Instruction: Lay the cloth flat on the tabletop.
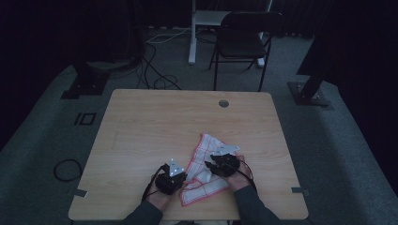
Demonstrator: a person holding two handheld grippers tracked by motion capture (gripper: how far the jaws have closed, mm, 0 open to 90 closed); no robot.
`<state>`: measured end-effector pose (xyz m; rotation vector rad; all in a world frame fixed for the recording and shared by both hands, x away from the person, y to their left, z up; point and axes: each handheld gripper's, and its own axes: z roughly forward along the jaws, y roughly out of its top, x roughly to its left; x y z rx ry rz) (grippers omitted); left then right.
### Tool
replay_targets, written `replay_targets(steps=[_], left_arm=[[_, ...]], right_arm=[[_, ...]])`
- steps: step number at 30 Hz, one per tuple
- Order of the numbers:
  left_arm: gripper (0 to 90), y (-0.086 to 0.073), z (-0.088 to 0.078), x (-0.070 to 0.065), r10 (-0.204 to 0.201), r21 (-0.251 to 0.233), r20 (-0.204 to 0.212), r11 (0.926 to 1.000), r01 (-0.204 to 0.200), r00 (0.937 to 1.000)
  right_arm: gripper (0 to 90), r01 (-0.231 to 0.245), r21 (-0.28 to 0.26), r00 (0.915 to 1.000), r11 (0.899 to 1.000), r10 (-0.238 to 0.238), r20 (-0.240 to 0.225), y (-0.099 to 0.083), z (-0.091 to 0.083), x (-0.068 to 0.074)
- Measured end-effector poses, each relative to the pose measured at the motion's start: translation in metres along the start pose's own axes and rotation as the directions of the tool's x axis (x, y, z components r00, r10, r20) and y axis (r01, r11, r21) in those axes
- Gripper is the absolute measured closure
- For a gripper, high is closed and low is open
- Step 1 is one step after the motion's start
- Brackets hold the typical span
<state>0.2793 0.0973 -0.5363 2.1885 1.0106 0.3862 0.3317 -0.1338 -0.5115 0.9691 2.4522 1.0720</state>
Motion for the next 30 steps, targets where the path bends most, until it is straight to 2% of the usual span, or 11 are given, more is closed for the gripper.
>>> replay_targets(steps=[2,7,12,15,22,26,30], left_arm=[[86.5,0.001,0.000,0.003,0.008,0.007,-0.019,0.9999,-0.008,0.9998],[86.5,0.003,0.000,0.020,-0.004,0.018,-0.064,0.9998,0.005,0.9979],[85.7,0.007,0.001,0.042,-0.006,0.039,-0.134,0.9992,0.012,0.9910],[85.4,0.011,0.003,0.056,-0.013,0.049,-0.170,0.9986,0.021,0.9854],[83.0,0.022,0.013,0.083,0.010,0.063,-0.246,0.9980,0.006,0.9692],[80.7,0.027,0.019,0.097,-0.004,0.050,-0.283,0.9985,0.019,0.9591],[78.5,0.030,0.024,0.110,-0.041,0.027,-0.317,0.9983,0.052,0.9476]], right_arm=[[61.0,-0.009,-0.012,0.9998,1.000,0.009,0.015,0.001,-0.004,-0.005],[61.0,-0.038,-0.035,0.9984,0.999,0.040,0.040,0.000,-0.012,-0.015],[61.0,-0.043,-0.032,0.9976,0.999,0.045,0.053,-0.003,-0.014,-0.020],[61.0,-0.047,-0.025,0.9973,0.999,0.048,0.055,-0.004,-0.014,-0.022],[61.0,-0.052,-0.020,0.9969,0.998,0.053,0.057,-0.006,-0.011,-0.023],[60.9,-0.054,-0.014,0.9966,0.998,0.055,0.061,-0.007,-0.010,-0.024],[60.9,-0.059,-0.012,0.9962,0.998,0.060,0.064,-0.009,-0.010,-0.026]])
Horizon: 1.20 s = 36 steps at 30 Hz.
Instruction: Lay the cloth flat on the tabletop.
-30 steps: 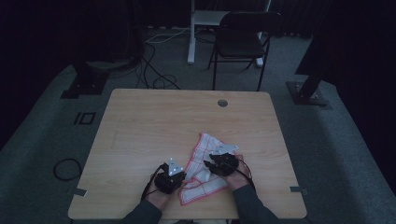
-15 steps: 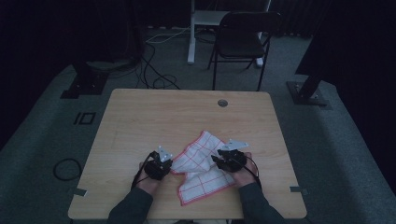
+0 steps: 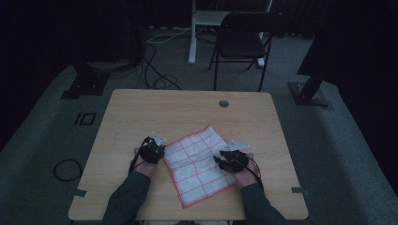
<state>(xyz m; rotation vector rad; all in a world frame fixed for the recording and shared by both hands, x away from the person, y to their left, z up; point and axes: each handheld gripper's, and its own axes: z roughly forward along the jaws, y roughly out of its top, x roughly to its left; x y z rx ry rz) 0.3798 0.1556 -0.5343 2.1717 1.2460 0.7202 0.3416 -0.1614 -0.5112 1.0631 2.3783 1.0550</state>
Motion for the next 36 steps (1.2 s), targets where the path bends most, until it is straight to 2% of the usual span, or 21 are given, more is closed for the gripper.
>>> replay_targets(steps=[4,8,10,12,14,17,19,21,22,23,24,27,32,36], left_arm=[[75.7,0.005,0.001,0.003,-0.051,0.013,-0.006,0.9986,0.051,0.9987],[73.8,0.008,-0.015,-0.010,-0.048,-0.036,0.054,0.9981,0.050,0.9974],[73.4,0.008,-0.025,-0.021,-0.050,-0.054,0.102,0.9969,0.056,0.9935],[73.0,0.006,-0.034,-0.034,-0.020,-0.065,0.137,0.9975,0.029,0.9904],[73.0,0.002,-0.042,-0.047,-0.016,-0.069,0.186,0.9972,0.029,0.9824],[73.1,-0.006,-0.051,-0.067,0.033,-0.068,0.222,0.9975,-0.018,0.9745],[73.6,-0.011,-0.055,-0.078,0.062,-0.073,0.239,0.9963,-0.046,0.9689],[75.1,-0.017,-0.058,-0.086,0.066,-0.070,0.266,0.9963,-0.049,0.9618],[75.7,-0.020,-0.059,-0.091,0.081,-0.064,0.268,0.9957,-0.066,0.9598],[76.1,-0.020,-0.059,-0.091,0.081,-0.064,0.268,0.9957,-0.066,0.9598],[76.9,-0.028,-0.056,-0.097,0.122,-0.035,0.263,0.9926,-0.116,0.9571],[77.8,-0.032,-0.055,-0.095,0.117,-0.039,0.271,0.9931,-0.110,0.9554],[77.5,-0.034,-0.057,-0.086,0.163,-0.033,0.245,0.9865,-0.160,0.9558],[76.4,-0.037,-0.058,-0.070,0.177,-0.017,0.221,0.9839,-0.178,0.9591]], right_arm=[[60.9,-0.005,0.001,0.9999,1.000,0.005,0.010,-0.002,0.000,-0.003],[60.9,-0.014,0.000,0.9997,1.000,0.014,0.020,-0.004,0.001,-0.008],[61.0,-0.016,0.003,0.9995,1.000,0.016,0.028,-0.004,0.001,-0.010],[61.4,-0.022,0.004,0.9991,1.000,0.022,0.036,-0.004,0.002,-0.012],[62.2,-0.025,0.005,0.9984,1.000,0.025,0.050,-0.004,0.003,-0.015],[64.3,-0.032,0.000,0.9972,1.000,0.031,0.068,-0.003,0.006,-0.020],[70.9,-0.047,0.006,0.9964,0.999,0.046,0.071,-0.003,0.008,-0.023],[73.5,-0.042,0.016,0.9969,0.999,0.041,0.068,-0.003,0.010,-0.026],[74.8,-0.048,0.017,0.9964,0.999,0.047,0.071,-0.003,0.010,-0.027],[74.8,-0.048,0.017,0.9964,0.999,0.047,0.071,-0.003,0.010,-0.027],[75.8,-0.054,0.018,0.9953,0.998,0.053,0.082,-0.001,0.011,-0.030],[76.0,-0.052,0.016,0.9946,0.999,0.051,0.091,0.001,0.011,-0.031],[73.6,-0.083,0.013,0.9910,0.996,0.081,0.107,0.004,0.015,-0.036],[73.3,-0.084,0.017,0.9898,0.996,0.081,0.117,0.006,0.018,-0.038]])
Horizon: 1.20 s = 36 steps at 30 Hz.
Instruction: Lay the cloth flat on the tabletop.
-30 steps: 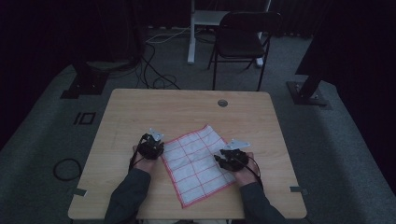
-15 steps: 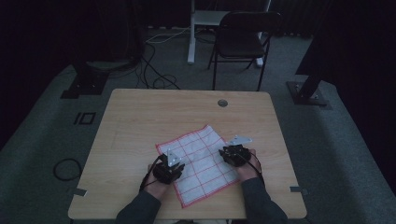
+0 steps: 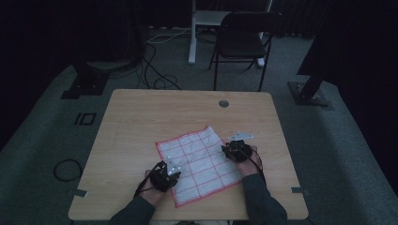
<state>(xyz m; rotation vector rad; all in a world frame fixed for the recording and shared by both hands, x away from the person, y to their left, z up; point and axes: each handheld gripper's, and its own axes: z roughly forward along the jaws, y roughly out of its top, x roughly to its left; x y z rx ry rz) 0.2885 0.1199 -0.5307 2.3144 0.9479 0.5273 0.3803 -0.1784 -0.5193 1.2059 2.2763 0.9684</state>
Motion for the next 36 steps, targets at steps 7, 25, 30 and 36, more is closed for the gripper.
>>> replay_targets(steps=[7,25,30,36], left_arm=[[73.4,-0.010,-0.004,0.028,0.000,0.012,-0.067,0.9999,0.001,0.9978],[72.1,-0.013,-0.003,0.037,-0.040,-0.010,-0.059,0.9992,0.040,0.9974],[72.1,-0.014,-0.003,0.037,-0.044,-0.014,-0.060,0.9990,0.043,0.9972],[71.2,-0.014,-0.003,0.038,-0.049,-0.019,-0.057,0.9987,0.048,0.9972]], right_arm=[[73.6,-0.012,-0.003,0.9998,1.000,0.012,0.014,0.006,0.007,0.000],[70.9,-0.077,0.014,0.9951,0.997,0.076,0.063,0.040,0.059,0.000],[63.9,-0.007,0.037,0.9987,0.999,0.005,0.050,0.044,0.064,0.013],[63.3,0.051,0.069,0.9952,0.996,-0.057,0.079,0.043,0.066,0.016]])
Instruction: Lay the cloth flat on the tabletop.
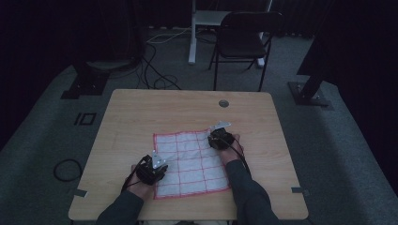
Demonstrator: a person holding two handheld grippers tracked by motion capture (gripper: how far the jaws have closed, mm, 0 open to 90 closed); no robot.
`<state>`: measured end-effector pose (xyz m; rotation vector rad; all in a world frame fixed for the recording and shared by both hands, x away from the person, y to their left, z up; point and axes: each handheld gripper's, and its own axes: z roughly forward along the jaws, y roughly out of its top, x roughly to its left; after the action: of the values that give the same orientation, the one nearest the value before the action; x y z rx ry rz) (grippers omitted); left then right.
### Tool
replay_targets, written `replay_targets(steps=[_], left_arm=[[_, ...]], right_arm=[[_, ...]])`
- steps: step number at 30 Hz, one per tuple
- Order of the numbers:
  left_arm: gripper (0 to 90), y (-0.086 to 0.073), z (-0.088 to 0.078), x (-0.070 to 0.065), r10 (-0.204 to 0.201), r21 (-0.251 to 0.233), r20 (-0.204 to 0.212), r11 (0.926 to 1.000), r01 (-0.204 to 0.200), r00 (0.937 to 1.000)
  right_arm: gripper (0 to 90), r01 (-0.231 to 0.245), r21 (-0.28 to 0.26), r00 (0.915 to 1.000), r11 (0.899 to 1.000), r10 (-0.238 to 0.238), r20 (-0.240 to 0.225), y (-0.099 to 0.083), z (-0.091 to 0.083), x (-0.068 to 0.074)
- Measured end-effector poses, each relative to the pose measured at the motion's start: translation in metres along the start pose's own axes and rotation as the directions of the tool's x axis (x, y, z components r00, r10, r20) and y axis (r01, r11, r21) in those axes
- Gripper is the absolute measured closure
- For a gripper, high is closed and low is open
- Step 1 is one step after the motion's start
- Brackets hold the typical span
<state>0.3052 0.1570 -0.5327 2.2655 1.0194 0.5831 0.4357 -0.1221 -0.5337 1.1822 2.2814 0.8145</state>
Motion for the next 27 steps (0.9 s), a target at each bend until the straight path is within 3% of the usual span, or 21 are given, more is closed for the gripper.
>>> replay_targets(steps=[4,7,11,16,19,21,27], left_arm=[[70.5,0.000,0.000,0.001,-0.001,-0.003,0.003,1.0000,0.001,1.0000],[69.9,0.000,0.000,0.002,0.003,-0.005,0.004,1.0000,-0.003,1.0000],[68.0,0.001,0.004,0.004,0.015,-0.017,-0.011,0.9997,-0.015,0.9998],[64.8,0.005,0.007,0.009,0.005,-0.013,-0.011,0.9999,-0.005,0.9999],[63.3,0.003,0.006,0.010,-0.020,-0.027,-0.014,0.9994,0.020,0.9997],[62.8,0.001,0.004,0.013,-0.044,-0.049,-0.021,0.9979,0.042,0.9988],[61.6,-0.002,-0.006,0.025,-0.091,-0.076,-0.054,0.9933,0.087,0.9944]], right_arm=[[63.0,0.026,0.017,0.9979,1.000,-0.027,0.059,-0.002,-0.003,-0.003],[62.4,0.006,0.029,0.9955,1.000,-0.009,0.095,-0.005,-0.005,-0.011],[61.4,-0.023,0.035,0.9953,0.999,0.020,0.095,-0.008,-0.007,-0.022],[61.0,-0.048,0.034,0.9944,0.998,0.045,0.096,-0.010,-0.008,-0.026],[60.8,-0.087,0.027,0.9942,0.996,0.085,0.066,-0.013,-0.014,-0.027],[60.2,-0.109,-0.011,0.9935,0.994,0.109,0.034,-0.016,-0.025,-0.025],[59.0,-0.081,-0.055,0.9964,0.995,0.080,-0.030,-0.034,-0.053,-0.010]])
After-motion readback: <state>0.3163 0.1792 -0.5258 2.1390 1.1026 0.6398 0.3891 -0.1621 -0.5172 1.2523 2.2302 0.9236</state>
